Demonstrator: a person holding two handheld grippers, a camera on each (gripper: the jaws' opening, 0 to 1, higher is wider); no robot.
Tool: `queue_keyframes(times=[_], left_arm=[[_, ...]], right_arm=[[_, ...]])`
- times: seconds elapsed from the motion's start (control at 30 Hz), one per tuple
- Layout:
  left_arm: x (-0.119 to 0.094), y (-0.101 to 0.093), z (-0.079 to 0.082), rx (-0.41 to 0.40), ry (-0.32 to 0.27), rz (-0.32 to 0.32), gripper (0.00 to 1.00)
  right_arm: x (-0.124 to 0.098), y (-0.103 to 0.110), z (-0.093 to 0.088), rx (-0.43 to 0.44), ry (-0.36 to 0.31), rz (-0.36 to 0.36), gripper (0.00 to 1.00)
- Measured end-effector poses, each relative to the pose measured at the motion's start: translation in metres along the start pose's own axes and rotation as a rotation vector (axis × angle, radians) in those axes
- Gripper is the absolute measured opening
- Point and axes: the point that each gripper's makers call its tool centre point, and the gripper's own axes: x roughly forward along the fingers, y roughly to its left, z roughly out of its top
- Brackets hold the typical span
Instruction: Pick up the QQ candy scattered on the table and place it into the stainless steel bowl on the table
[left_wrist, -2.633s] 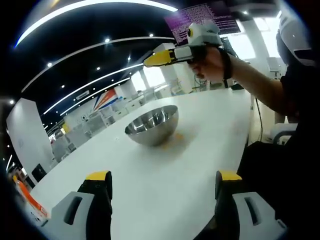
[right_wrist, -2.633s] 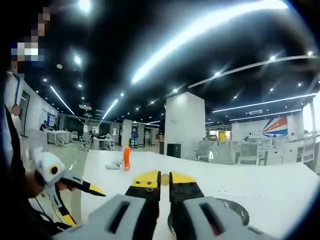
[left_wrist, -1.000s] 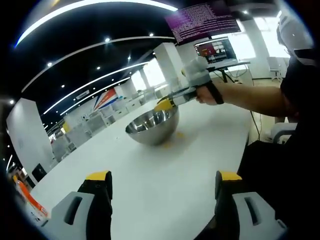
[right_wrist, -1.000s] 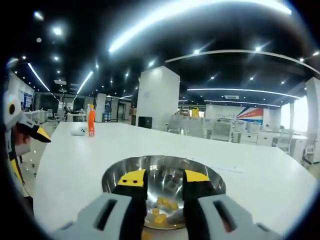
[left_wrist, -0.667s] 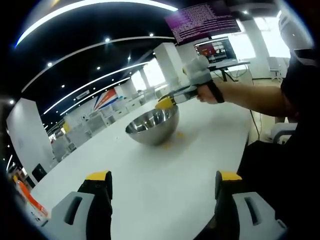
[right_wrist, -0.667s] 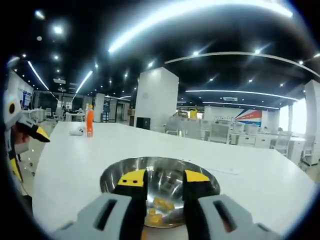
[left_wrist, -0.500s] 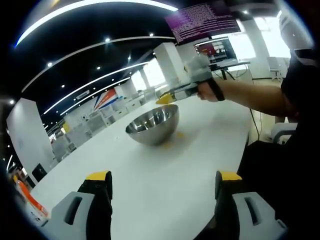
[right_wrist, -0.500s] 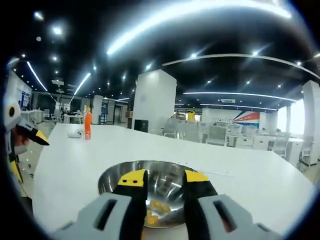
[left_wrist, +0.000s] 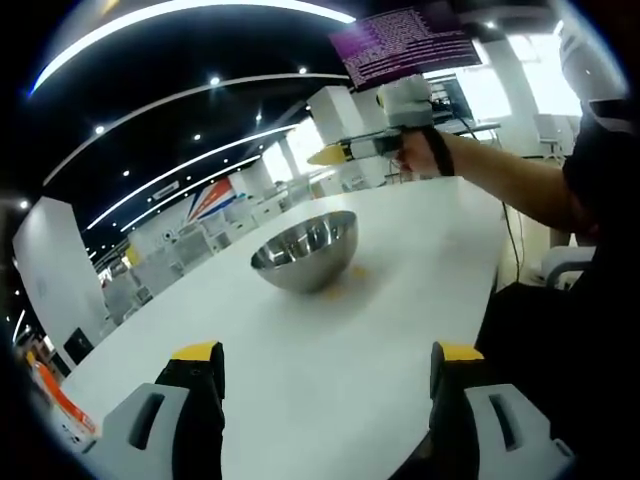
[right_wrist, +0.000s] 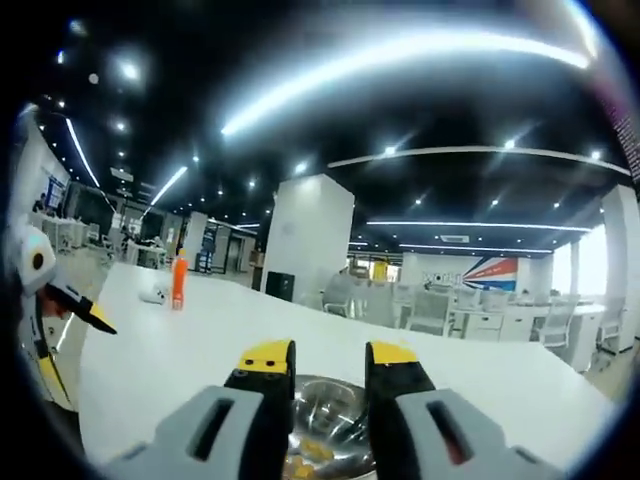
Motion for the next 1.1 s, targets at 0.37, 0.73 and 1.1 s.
queue_keyframes(times=[0.37,0.73,1.1], left_arm=[[0.001,-0.001,0.001,0.000,-0.004,-0.002,0.85],[-0.001,0.000,0.001,0.000,-0.005,0.003,0.85],[-0.002,0.001,0.000,-0.002,-0.003,0.007,0.85]], right_arm=[[-0.006,0.063,0.029,-0.057,-0.049,0.140,0.28],[-0.001,0.107,-0.004,-0.058,0.023,0.249,0.28],[-0.013,0.156,-0.070,-0.008,0.167,0.374,0.28]])
